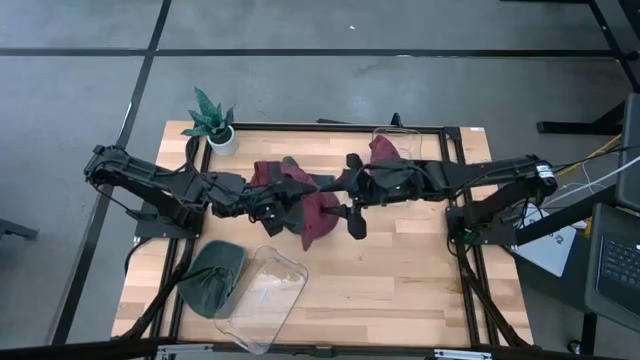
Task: Pick & Place hat
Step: Put the bottom red cap into the top transparent bin
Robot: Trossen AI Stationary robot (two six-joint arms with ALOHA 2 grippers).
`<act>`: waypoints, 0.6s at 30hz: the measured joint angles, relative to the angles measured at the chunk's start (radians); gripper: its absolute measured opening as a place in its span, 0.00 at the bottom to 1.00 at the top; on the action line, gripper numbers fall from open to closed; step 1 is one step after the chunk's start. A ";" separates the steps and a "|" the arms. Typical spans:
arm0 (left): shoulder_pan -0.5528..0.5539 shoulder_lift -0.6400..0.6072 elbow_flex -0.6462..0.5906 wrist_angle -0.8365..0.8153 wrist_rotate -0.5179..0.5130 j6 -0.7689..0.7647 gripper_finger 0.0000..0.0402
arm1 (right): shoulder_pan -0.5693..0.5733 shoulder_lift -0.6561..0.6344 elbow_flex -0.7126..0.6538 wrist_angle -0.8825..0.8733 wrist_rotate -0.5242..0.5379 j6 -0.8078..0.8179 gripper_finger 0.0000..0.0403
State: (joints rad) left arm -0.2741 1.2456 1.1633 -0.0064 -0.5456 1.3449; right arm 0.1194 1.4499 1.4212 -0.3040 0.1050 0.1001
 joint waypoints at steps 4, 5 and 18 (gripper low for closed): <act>0.000 0.004 0.000 0.003 -0.005 0.000 0.04 | -0.013 0.033 0.000 0.010 -0.055 0.020 0.58; 0.000 0.004 0.000 0.004 -0.005 -0.002 0.04 | -0.015 0.039 0.000 0.019 -0.072 0.021 0.58; 0.000 0.004 0.000 0.004 0.003 -0.049 0.05 | -0.058 0.061 0.000 0.073 -0.080 0.047 0.29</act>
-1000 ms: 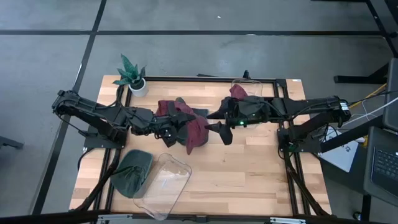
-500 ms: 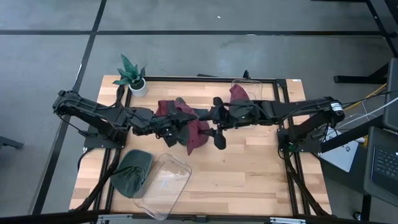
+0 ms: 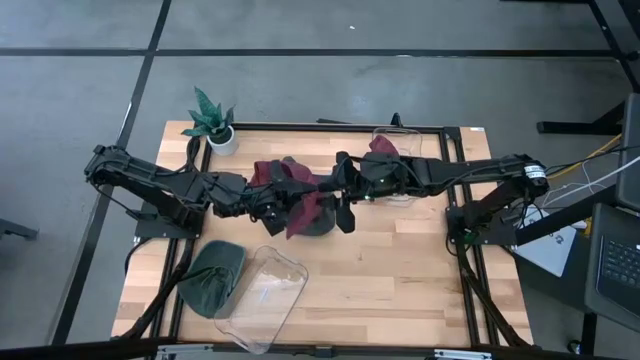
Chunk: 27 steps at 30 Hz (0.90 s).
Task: Pick & Place hat
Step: Put the bottom red cap into the top transparent bin
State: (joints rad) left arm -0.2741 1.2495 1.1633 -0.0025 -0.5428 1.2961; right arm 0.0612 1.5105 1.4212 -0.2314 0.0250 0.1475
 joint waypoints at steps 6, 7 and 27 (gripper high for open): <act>0.000 0.000 0.000 -0.001 -0.043 -0.001 0.05 | 0.000 0.000 0.000 -0.003 -0.001 0.009 0.03; -0.001 0.000 0.000 -0.001 -0.054 -0.001 0.05 | 0.000 0.000 0.000 -0.003 -0.001 0.017 0.03; -0.059 -0.051 0.000 -0.046 -0.293 -0.238 0.30 | 0.000 -0.070 0.000 -0.145 0.023 0.064 0.01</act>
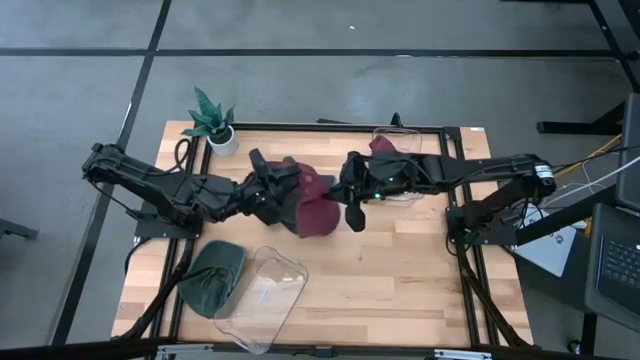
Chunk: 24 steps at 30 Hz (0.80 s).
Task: Pick & Place hat
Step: Put the bottom red cap into the top transparent bin
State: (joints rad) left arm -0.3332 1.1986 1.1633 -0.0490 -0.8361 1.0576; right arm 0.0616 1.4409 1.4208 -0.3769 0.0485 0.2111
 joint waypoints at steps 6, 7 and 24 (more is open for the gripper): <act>0.000 -0.009 0.000 -0.008 -0.098 -0.096 0.36 | 0.000 -0.045 0.000 -0.070 0.023 0.002 0.01; 0.000 -0.011 0.000 -0.008 -0.113 -0.112 0.37 | 0.000 -0.051 0.000 -0.083 0.037 0.002 0.01; 0.000 -0.009 0.000 -0.015 -0.292 -0.361 0.36 | -0.007 -0.199 0.000 -0.368 0.279 0.001 0.01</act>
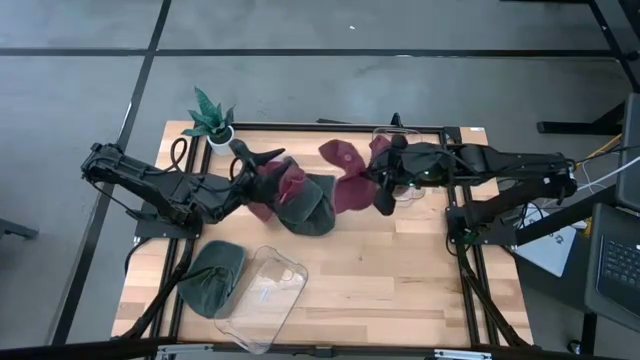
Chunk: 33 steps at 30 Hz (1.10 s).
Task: Pick & Place hat
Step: Put the bottom red cap into the top transparent bin
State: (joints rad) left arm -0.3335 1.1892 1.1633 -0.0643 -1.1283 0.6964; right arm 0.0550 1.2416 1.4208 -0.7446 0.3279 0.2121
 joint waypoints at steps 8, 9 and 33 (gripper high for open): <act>0.000 0.000 0.000 0.000 -0.059 -0.081 0.36 | -0.047 -0.030 0.000 -0.124 0.010 -0.022 0.01; 0.000 0.000 0.000 0.000 -0.059 -0.081 0.36 | -0.054 -0.031 0.000 -0.144 0.014 -0.031 0.01; 0.000 0.001 0.000 0.001 -0.056 -0.219 0.36 | -0.284 -0.190 -0.105 -0.204 0.038 -0.197 0.01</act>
State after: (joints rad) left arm -0.3332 1.1900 1.1633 -0.0635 -1.1845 0.4777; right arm -0.2294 1.0515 1.3161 -0.9490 0.3655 0.0151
